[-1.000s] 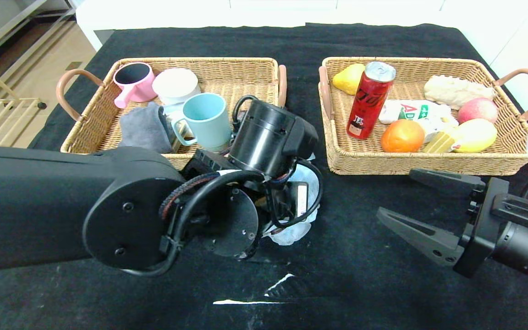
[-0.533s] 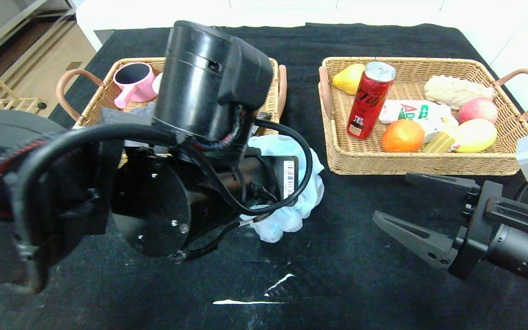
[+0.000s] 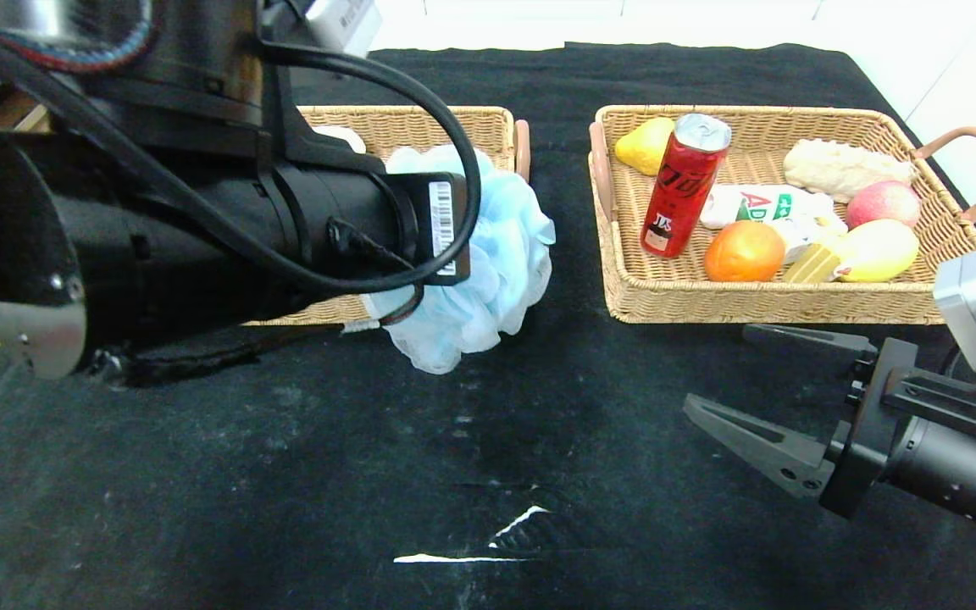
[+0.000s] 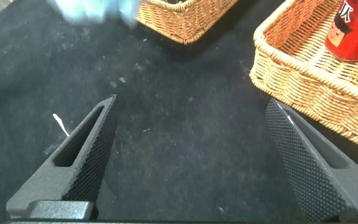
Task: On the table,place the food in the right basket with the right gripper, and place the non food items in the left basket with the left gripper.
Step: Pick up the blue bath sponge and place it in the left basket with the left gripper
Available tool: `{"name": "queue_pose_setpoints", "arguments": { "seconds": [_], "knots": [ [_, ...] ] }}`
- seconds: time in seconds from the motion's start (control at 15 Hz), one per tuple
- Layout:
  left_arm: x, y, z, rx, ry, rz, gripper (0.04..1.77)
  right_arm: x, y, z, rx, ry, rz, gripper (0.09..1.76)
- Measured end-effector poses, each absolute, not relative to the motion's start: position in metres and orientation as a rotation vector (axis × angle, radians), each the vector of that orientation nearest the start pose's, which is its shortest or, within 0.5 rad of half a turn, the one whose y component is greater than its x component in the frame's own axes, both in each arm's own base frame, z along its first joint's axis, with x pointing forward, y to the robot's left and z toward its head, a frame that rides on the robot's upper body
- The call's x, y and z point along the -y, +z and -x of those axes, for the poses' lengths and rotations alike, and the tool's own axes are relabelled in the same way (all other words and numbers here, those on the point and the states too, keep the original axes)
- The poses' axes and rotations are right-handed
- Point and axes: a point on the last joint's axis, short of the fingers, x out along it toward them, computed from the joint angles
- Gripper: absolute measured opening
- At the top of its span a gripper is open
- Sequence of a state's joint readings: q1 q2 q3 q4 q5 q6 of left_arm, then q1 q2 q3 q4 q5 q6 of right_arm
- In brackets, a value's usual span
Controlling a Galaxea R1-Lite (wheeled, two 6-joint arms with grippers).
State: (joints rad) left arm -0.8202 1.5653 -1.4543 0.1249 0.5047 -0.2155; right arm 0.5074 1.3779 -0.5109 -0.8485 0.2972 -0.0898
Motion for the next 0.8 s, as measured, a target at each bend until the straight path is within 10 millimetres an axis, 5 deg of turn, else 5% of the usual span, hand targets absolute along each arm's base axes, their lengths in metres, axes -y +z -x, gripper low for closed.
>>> {"name": "queue_pose_setpoints", "arguments": {
  "seconds": [0.27,0.8],
  "knots": [
    [0.167,0.363,-0.209,-0.122,-0.220,0.081,0.35,-0.110,0.207,-0.185,0.013,0.804,0.087,1.71],
    [0.104,0.378,-0.250,-0.064,-0.129,0.071,0.32,-0.111,0.207,-0.186,0.012,0.803,0.088,1.71]
  ]
}}
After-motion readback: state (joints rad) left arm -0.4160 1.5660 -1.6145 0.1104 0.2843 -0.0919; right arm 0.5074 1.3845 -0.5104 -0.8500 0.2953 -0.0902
